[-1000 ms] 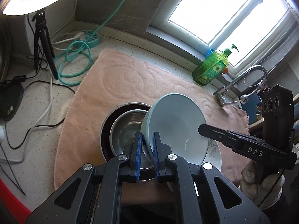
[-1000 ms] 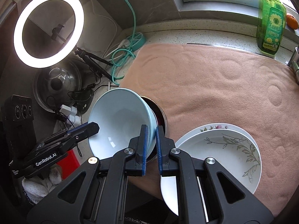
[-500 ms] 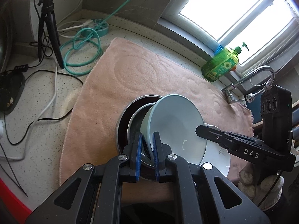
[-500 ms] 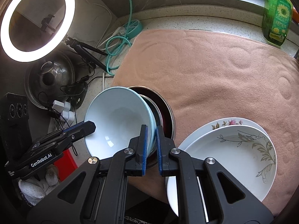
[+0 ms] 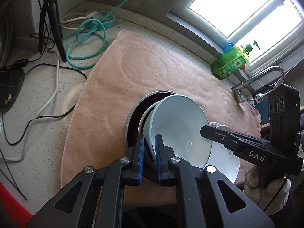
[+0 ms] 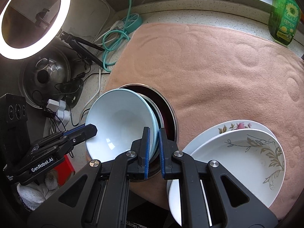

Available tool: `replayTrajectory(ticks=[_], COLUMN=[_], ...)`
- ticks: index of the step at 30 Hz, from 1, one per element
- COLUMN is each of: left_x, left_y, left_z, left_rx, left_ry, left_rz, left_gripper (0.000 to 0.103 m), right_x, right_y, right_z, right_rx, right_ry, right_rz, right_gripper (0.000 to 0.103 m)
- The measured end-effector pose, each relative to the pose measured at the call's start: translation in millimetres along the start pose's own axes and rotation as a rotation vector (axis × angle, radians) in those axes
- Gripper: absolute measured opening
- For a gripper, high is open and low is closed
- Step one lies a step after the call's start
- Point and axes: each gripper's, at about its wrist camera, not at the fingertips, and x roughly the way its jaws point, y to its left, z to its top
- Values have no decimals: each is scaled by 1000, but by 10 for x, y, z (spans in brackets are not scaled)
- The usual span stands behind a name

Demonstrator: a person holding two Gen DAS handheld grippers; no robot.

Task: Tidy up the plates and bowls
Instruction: 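Lower the white bowl into the steel bowls and open the right gripper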

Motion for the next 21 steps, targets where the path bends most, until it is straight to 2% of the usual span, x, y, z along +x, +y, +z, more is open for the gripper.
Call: replayTrajectory(ticks=[18,20,21], left_x=[79,77,75], left_y=[26,29,25], left_z=[30,25,23], left_rx=[5,5,7], left_ry=[17,17,18], left_rz=[9,9,10], left_gripper=[10,11,11], right_x=[35,15,-7], right_y=[54,64,70], right_z=[25,22,21], right_rx=[-39,-53,-60], right_ry=[16,9,0], right_rz=[-18,-17,-22], right_gripper=[11,20,30])
